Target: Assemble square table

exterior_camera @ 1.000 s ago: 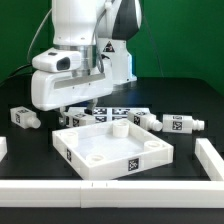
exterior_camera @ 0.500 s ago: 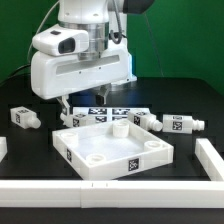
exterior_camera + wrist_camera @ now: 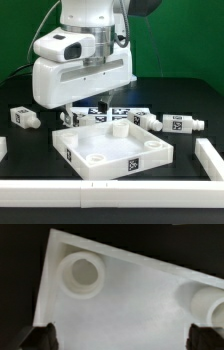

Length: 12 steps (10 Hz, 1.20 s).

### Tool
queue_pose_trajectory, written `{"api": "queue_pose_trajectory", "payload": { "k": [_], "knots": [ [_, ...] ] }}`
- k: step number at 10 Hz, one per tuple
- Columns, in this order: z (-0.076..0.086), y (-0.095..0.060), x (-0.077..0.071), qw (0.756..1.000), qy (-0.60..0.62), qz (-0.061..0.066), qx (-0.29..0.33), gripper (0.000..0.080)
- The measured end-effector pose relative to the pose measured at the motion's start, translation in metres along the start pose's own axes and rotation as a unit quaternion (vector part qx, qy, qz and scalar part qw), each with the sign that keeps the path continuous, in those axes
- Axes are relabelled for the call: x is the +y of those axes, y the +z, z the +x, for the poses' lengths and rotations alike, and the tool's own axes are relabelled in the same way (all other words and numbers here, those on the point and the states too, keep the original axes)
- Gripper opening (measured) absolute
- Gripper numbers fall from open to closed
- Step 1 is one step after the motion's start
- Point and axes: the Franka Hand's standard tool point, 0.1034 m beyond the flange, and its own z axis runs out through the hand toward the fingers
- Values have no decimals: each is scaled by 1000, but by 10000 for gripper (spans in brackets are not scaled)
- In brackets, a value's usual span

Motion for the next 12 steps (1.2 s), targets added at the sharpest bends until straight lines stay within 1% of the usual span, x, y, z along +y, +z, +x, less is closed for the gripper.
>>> {"api": "queue_pose_trajectory", "payload": {
  "k": [1,2,3,4,7,8,9,10,11,12],
  "knots": [
    [5,2,9,1000,22,9,-7,649],
    [21,-5,38,1000,9,-2,2,649],
    [33,-13,57,1000,-19,-17,13,649],
    [31,-9,53,1000,-14,-15,13,649],
    [31,-8,53,1000,-14,-14,11,649],
    [29,-2,54,1000,4,-6,14,649],
    [28,15,62,999,46,12,19,649],
    [31,30,70,997,66,17,19,649],
    [32,41,69,997,67,20,17,649],
    [31,44,65,997,65,24,14,649]
  ]
}}
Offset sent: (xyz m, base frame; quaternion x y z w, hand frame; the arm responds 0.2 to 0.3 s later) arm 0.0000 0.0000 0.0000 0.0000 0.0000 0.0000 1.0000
